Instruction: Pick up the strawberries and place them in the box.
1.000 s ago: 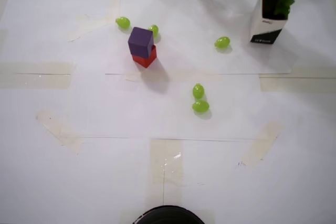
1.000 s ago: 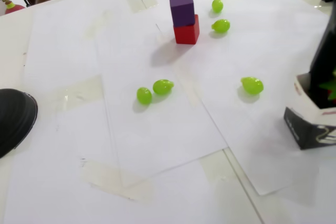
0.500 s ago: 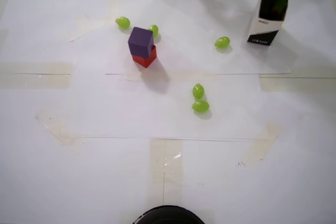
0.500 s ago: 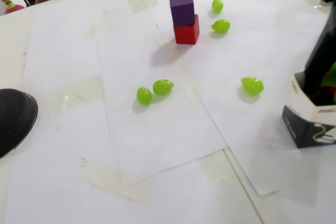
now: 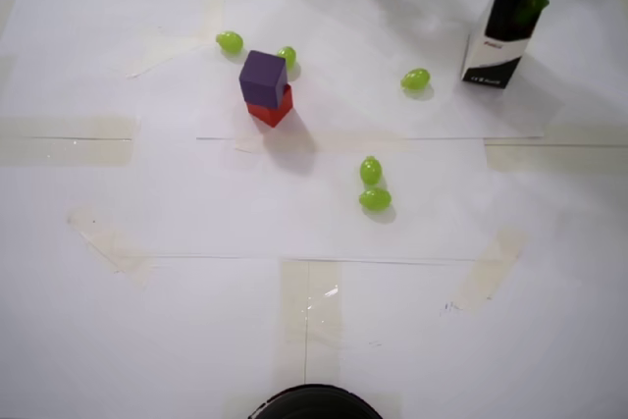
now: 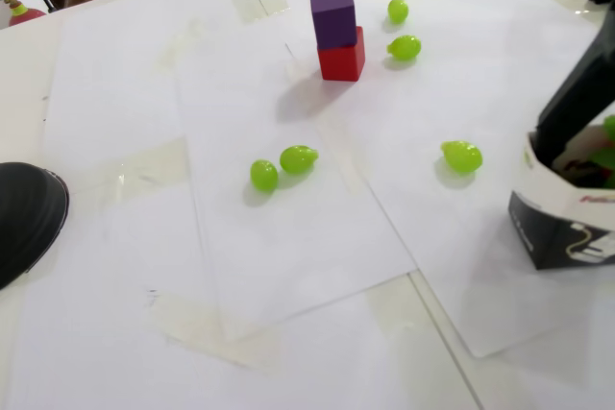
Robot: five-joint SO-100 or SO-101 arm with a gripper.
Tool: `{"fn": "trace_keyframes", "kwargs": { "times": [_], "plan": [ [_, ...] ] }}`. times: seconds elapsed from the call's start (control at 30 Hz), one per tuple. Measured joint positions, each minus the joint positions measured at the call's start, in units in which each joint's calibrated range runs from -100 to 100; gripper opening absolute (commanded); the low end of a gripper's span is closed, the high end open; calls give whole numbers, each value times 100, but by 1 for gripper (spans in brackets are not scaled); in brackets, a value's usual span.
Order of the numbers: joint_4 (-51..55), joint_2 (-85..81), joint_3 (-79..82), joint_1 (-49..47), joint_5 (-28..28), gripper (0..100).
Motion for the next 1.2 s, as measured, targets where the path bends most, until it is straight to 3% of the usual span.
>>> {"fn": "trace_keyframes", "kwargs": {
  "times": [0.17, 0.77, 1.0, 1.2],
  "plan": [
    [198, 0, -235, 0, 5, 17],
    [846, 0, -1059, -7, 68, 16],
    [1146, 0, -1457, 52, 122, 1],
    [1320, -300, -1475, 90, 151, 0]
  ]
}}
